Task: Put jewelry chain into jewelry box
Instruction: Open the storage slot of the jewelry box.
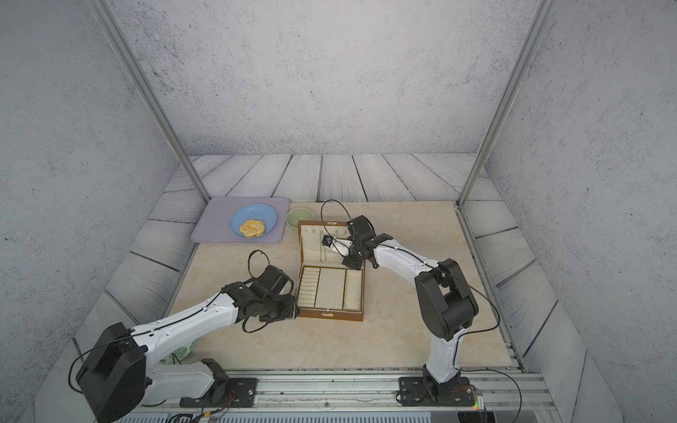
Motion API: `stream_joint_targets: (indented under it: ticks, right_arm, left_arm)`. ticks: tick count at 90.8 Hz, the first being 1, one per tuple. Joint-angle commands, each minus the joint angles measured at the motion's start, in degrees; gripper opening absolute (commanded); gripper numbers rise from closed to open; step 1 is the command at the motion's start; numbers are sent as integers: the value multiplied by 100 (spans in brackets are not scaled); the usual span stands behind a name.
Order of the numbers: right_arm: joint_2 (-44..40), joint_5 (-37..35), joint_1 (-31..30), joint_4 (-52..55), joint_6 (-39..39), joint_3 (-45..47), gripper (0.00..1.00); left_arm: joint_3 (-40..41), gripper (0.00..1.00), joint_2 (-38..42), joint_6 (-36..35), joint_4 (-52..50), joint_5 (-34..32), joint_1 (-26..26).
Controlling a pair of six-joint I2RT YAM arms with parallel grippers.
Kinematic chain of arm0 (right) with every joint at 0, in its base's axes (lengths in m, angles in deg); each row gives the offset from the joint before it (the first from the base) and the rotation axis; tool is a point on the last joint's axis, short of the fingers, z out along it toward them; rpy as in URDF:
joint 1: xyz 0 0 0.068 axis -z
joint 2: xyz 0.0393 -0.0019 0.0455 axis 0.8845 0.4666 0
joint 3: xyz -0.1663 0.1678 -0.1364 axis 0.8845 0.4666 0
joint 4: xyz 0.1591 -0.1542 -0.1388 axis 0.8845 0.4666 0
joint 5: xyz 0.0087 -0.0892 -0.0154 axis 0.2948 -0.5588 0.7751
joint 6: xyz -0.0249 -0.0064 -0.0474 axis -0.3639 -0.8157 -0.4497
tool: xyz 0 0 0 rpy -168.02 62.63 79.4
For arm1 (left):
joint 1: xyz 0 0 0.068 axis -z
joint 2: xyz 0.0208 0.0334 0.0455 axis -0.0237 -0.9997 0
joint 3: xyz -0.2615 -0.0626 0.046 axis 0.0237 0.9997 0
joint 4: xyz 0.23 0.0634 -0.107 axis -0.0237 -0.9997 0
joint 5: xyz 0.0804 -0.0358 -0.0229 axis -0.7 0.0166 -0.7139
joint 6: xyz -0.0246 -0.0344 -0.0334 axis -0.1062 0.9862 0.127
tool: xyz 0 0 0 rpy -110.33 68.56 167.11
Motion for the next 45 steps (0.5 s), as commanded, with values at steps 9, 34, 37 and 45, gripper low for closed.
stream_joint_targets:
  ticks: [9,34,37,45]
  right_arm:
    - [-279,68,30,-91,-37,199,0]
    - [-395,276,37,-193,65,321,0]
    - [-414,294,31,-212,72,329,0]
    - [-444,376,23,-200,132,314,0]
  left_arm:
    - [-524,54,351,-75,213,-117,-13]
    - [-1118,53,-286,-756,1377,-621,-19]
    - [-1215,52,-432,-863,1448,-626,-19]
    - [-1434,50,-821,-1045,1717,-616,-20]
